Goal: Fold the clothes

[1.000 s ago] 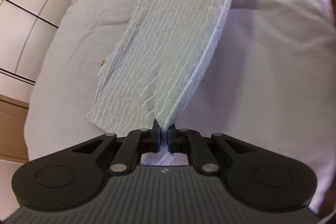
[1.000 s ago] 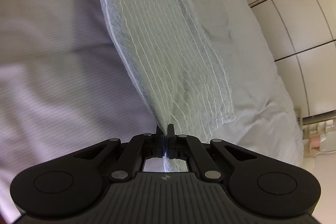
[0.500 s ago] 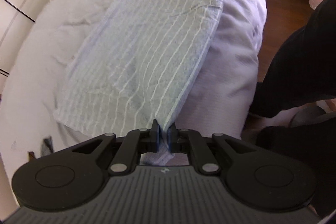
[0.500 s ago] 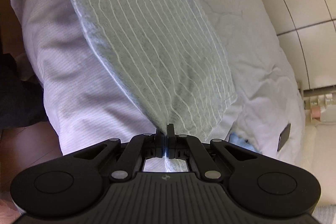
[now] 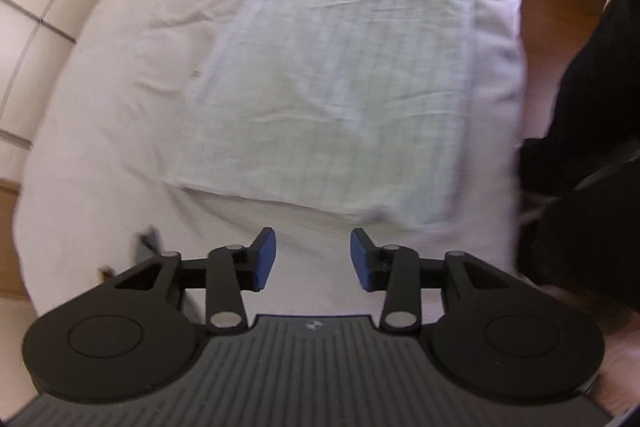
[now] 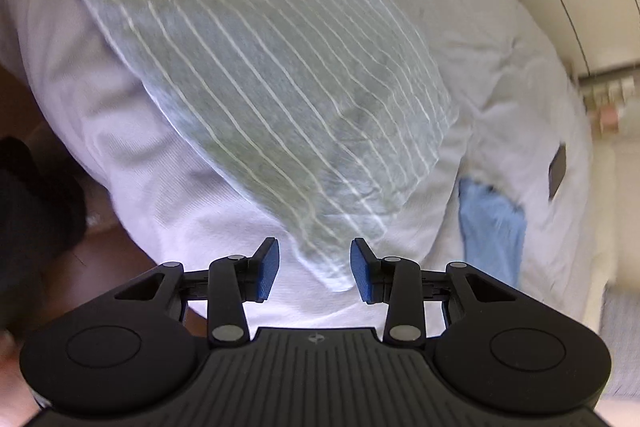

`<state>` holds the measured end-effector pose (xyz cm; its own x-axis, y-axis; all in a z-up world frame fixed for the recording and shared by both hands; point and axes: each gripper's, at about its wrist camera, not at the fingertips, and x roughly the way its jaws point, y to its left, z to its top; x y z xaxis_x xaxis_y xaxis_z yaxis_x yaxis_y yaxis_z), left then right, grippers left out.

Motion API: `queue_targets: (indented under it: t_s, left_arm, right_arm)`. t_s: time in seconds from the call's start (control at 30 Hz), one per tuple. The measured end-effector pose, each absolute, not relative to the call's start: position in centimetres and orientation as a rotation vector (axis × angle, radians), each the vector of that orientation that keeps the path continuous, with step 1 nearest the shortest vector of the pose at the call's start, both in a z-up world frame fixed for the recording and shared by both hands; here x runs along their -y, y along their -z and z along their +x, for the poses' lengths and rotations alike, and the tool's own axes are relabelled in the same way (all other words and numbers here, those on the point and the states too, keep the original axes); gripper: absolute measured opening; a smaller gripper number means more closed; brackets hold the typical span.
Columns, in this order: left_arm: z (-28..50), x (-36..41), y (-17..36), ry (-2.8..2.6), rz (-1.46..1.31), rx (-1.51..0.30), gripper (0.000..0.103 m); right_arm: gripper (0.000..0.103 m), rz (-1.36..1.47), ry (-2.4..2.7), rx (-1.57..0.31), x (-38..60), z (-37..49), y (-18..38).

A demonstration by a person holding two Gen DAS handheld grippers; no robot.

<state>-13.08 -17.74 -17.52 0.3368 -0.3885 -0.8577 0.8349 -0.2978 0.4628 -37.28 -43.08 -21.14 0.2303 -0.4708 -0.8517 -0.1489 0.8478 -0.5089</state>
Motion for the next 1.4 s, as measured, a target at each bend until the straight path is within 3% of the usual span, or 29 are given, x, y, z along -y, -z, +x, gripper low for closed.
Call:
queue_targets:
  t_s: [0.23, 0.37, 0.5, 0.67, 0.77, 0.83, 0.87, 0.93, 1.07, 1.4]
  left_arm:
    - [-5.8, 18.7, 21.0, 1.465, 1.599, 0.026, 0.048]
    - [-1.3, 17.8, 24.2, 1.616, 1.627, 0.348, 0.068]
    - [2.5, 17.4, 27.5, 1.729, 1.654, 0.649, 0.068]
    - [4.3, 18.9, 30.0, 1.792, 1.596, 0.869, 0.072]
    - [4.4, 20.1, 29.6, 1.836, 1.581, 0.854, 0.072]
    - [4.5, 20.8, 29.3, 1.866, 1.572, 0.840, 0.052]
    - [4.5, 21.2, 29.1, 1.880, 1.567, 0.834, 0.025]
    - [4.5, 22.0, 28.8, 1.909, 1.558, 0.819, 0.015]
    - [4.6, 23.4, 27.6, 1.973, 1.536, 0.734, 0.011]
    - [4.7, 25.0, 24.1, 2.077, 1.475, 0.431, 0.010]
  right_arm:
    - [0.037, -0.356, 0.342, -1.286, 37.5, -34.1, 18.1]
    - [0.037, -0.261, 0.479, -1.264, 34.1, -30.8, 17.0]
    - [0.041, -0.159, 0.617, -1.265, 29.4, -28.7, 16.7]
    - [0.042, -0.020, 0.678, -1.310, 24.4, -25.3, 17.8]
    - [0.045, 0.046, 0.707, -1.283, 22.2, -23.1, 17.8]
    - [0.047, 0.083, 0.722, -1.255, 21.0, -21.8, 17.7]
    - [0.049, 0.098, 0.722, -1.238, 20.4, -21.1, 17.5]
    - [0.053, 0.080, 0.692, -1.206, 18.6, -19.6, 17.3]
    - [0.070, -0.079, 0.520, -1.160, 13.2, -16.8, 17.8]
    - [0.067, -0.306, 0.559, -1.274, 10.0, -15.5, 23.2]
